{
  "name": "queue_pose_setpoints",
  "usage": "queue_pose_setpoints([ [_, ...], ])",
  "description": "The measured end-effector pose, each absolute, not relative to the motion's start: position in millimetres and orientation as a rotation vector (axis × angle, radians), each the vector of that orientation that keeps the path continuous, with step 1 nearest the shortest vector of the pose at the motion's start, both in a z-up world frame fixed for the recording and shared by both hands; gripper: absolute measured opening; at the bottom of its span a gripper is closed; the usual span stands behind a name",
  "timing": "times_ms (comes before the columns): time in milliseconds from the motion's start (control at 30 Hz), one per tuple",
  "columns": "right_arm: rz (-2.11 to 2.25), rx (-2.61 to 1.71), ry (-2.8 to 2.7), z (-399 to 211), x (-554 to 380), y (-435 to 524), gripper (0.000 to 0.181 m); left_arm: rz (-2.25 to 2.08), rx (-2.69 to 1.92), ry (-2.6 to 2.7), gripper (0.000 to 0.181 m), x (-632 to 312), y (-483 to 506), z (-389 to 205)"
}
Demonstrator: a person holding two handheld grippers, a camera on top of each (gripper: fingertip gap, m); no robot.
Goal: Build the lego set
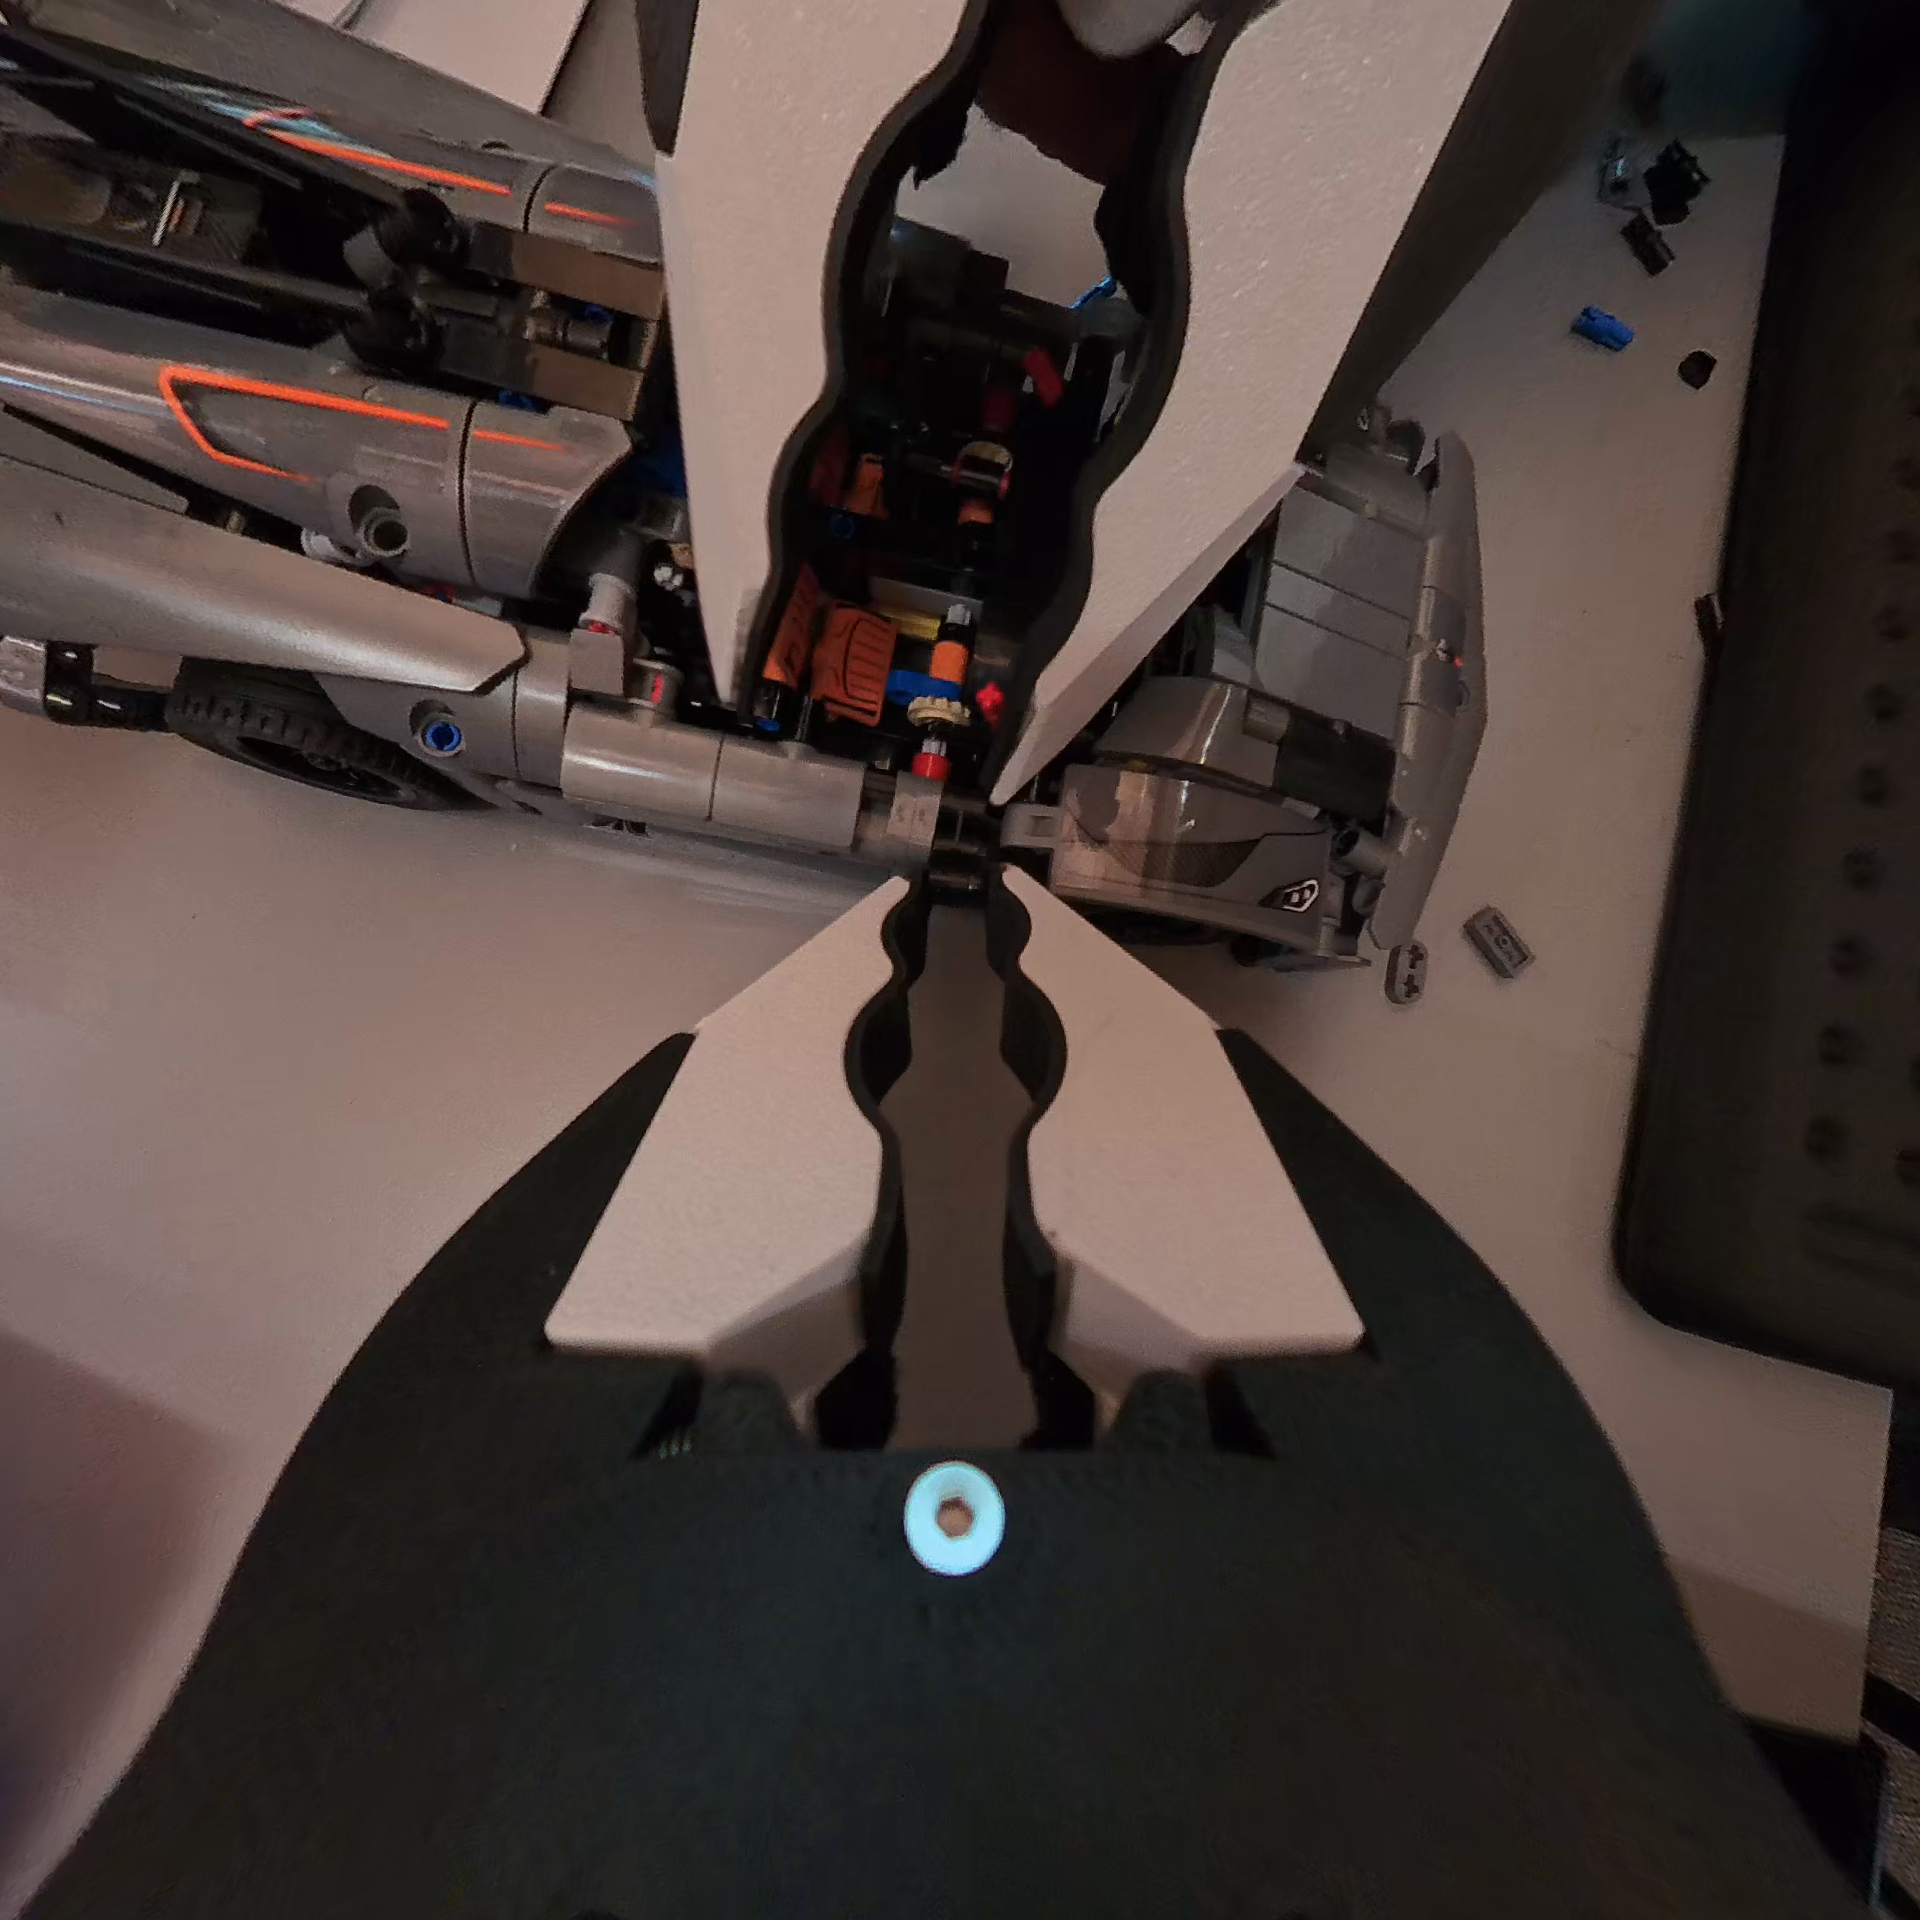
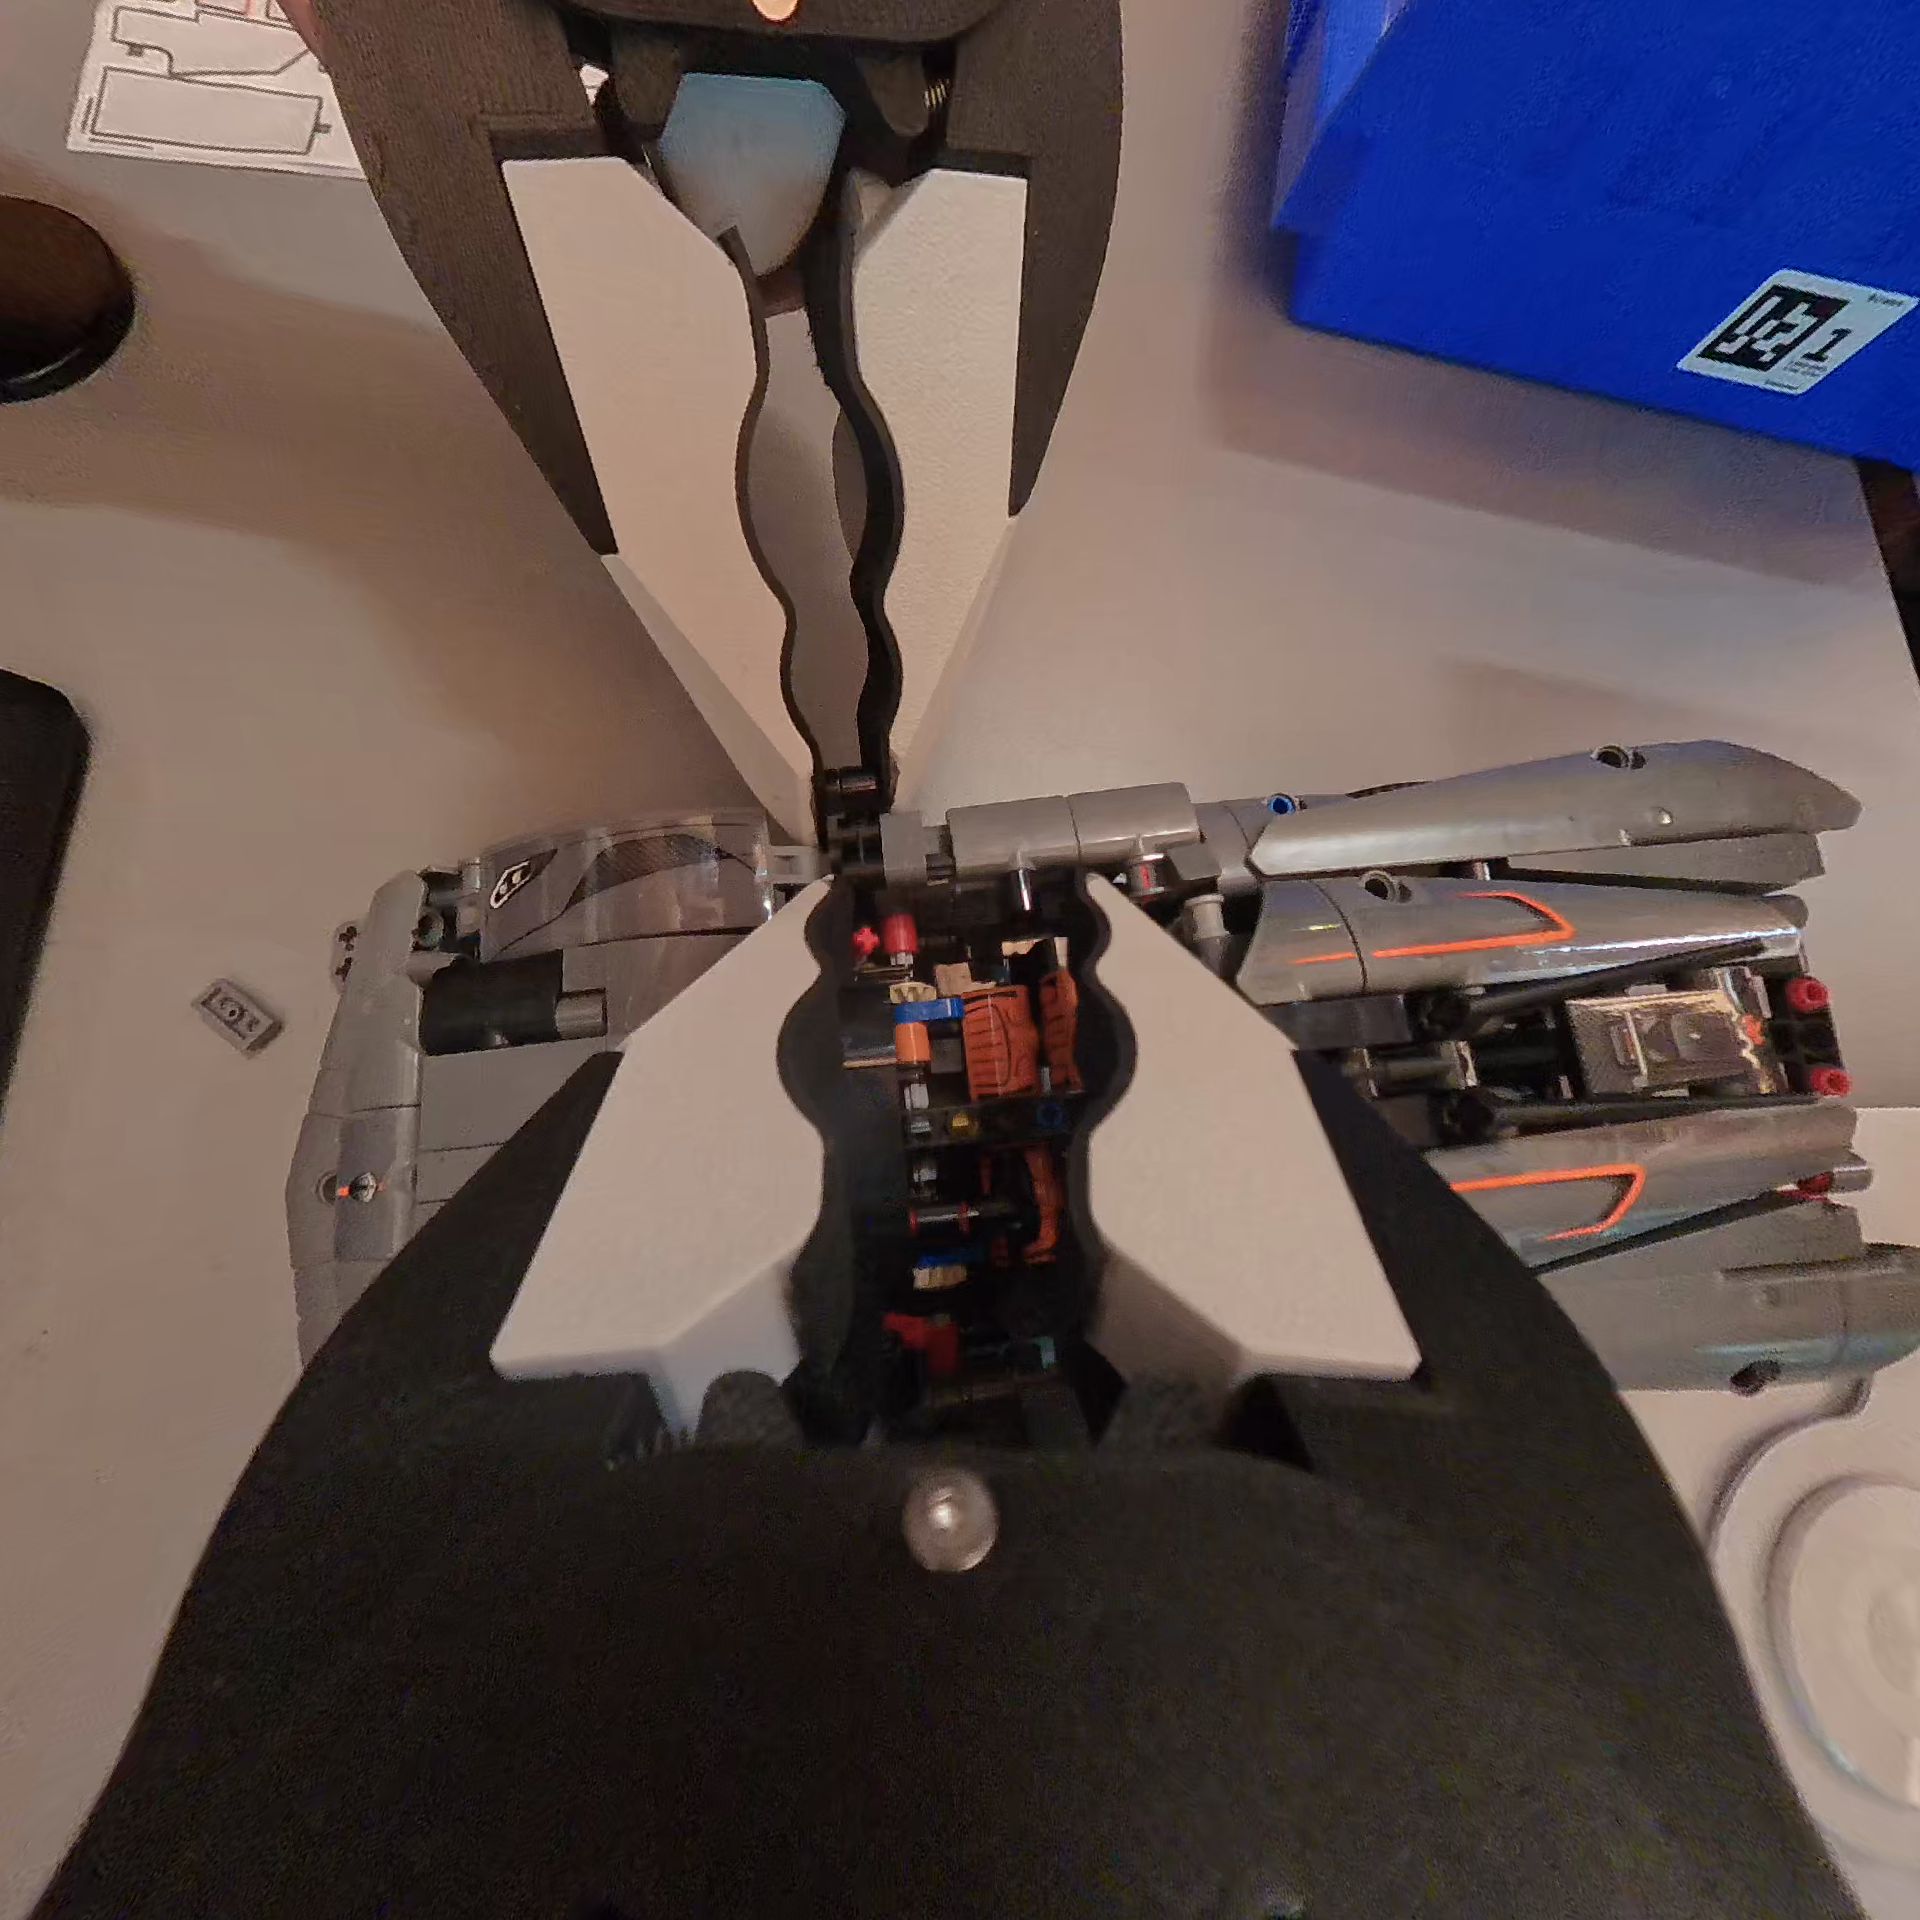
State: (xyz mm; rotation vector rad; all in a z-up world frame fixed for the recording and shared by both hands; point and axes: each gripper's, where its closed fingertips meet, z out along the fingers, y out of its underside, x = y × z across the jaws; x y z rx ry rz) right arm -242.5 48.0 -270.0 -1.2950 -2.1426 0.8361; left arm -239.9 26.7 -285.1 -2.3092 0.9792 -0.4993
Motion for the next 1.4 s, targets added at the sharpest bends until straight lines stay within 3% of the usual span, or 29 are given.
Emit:
queue_pose_setpoints([
  [1233,0.868,-1.343,-2.230,-275.4,-244.2,46.3,0.032,-0.509,-2.304,0.954,0.008,-239.9,27.7,-288.0],
  [1300,0.867,-1.348,-2.222,-275.0,-244.7,47.3,0.032,-0.484,-2.303,0.948,0.010,-240.8,29.3,-287.3],
  [1400,0.881,-1.343,-2.217,-274.3,-244.6,46.9,0.032,-0.410,-2.309,0.923,0.027,-247.7,34.3,-286.3],
])
